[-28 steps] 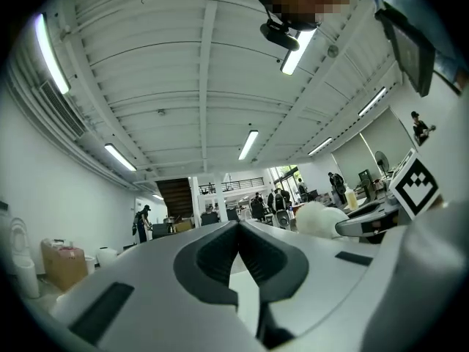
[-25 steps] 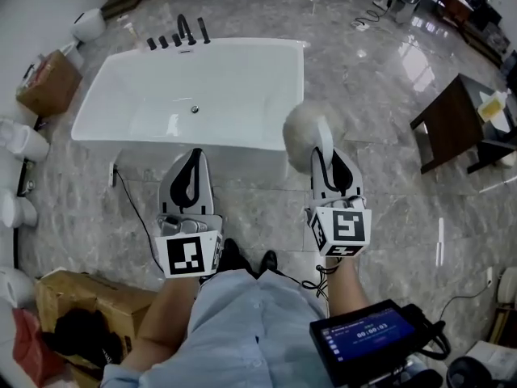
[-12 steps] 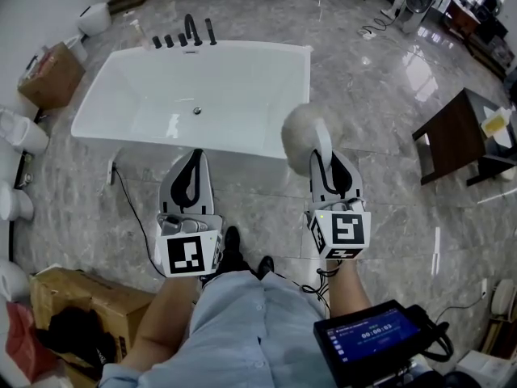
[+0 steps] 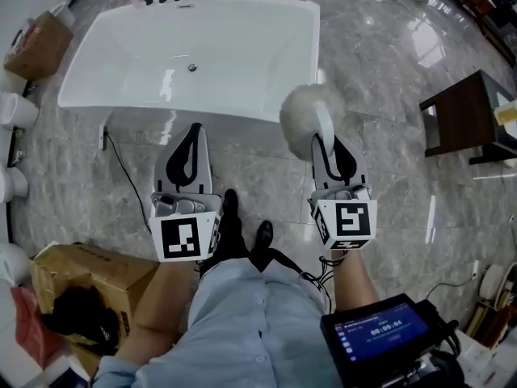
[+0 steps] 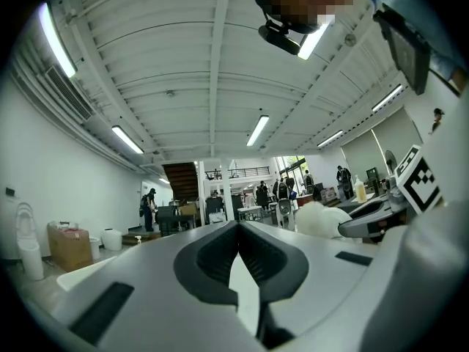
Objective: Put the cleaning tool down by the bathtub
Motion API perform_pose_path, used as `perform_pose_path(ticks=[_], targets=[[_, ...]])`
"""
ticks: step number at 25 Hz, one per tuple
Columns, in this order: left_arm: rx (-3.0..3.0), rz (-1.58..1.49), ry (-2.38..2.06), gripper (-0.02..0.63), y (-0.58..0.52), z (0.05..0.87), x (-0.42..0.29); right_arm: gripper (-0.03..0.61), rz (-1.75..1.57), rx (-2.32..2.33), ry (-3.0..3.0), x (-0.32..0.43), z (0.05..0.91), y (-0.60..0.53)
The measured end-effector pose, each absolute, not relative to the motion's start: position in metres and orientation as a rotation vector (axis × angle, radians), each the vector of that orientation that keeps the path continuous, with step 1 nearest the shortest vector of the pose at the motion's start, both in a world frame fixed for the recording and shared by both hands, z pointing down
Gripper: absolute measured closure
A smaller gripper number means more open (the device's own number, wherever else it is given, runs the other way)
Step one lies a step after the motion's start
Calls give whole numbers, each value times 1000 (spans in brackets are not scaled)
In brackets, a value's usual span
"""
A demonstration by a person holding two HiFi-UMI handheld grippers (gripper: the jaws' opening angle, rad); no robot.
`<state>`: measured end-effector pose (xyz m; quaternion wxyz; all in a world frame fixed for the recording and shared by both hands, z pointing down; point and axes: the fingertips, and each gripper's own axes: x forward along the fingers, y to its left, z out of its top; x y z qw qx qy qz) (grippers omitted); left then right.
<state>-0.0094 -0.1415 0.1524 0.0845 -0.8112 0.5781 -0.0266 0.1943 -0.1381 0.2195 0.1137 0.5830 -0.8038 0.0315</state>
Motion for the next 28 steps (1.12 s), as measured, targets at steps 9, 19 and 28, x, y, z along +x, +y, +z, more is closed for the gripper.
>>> perform_pose_path(ticks=[9, 19, 28], targets=[[-2496, -148, 1770, 600, -167, 192, -32, 477, 199, 1594, -2309, 167, 271, -146], [-2581, -237, 1768, 600, -212, 299, -42, 477, 309, 1454, -2287, 137, 389, -172], [-2638, -269, 1694, 598, -236, 371, -51, 477, 386, 1355, -2245, 117, 475, -171]])
